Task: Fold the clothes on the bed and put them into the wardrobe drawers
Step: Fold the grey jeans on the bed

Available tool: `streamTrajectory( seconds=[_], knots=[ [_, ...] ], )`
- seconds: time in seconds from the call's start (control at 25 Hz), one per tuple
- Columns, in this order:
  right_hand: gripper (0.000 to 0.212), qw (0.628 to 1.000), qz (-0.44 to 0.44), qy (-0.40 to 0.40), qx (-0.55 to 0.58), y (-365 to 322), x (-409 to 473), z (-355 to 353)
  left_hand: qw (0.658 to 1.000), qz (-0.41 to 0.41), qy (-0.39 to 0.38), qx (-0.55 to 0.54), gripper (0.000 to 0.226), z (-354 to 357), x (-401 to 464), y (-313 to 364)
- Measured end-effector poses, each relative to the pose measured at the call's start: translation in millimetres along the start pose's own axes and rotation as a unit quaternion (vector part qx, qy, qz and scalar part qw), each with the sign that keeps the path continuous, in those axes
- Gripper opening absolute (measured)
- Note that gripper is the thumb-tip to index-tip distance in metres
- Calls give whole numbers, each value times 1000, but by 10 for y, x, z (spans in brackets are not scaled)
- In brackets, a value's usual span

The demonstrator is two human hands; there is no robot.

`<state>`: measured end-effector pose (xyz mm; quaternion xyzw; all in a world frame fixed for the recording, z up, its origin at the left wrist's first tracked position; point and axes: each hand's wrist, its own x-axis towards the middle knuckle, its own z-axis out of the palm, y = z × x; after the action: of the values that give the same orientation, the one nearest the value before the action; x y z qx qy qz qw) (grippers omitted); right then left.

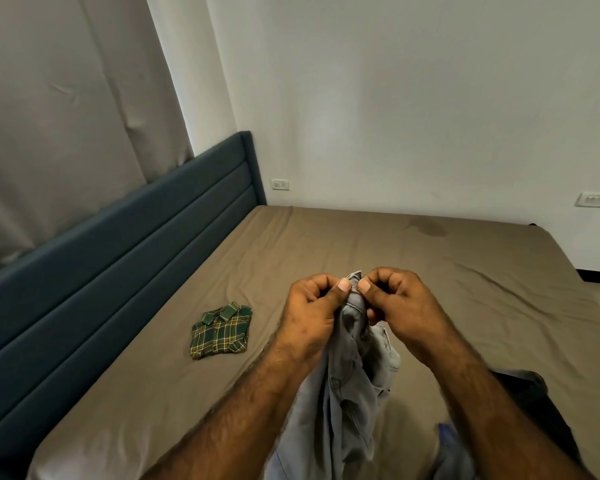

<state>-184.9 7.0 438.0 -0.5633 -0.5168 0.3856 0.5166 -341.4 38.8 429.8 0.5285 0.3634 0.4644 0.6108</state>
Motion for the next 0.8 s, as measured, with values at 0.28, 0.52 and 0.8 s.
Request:
streamTrajectory(
  seconds=[0.28, 0.52, 0.8],
  knots=[
    [19, 925, -186, 59, -327, 38, -62, -2, 975, 55, 19, 214, 39, 10, 181, -122],
    [16, 942, -167, 61, -285, 177, -49, -25, 966, -66, -121, 221, 26, -93, 299, 133],
    [26, 993, 101, -61, 16, 288, 136, -24, 982, -54, -80, 163, 11, 18, 58, 94]
  ],
)
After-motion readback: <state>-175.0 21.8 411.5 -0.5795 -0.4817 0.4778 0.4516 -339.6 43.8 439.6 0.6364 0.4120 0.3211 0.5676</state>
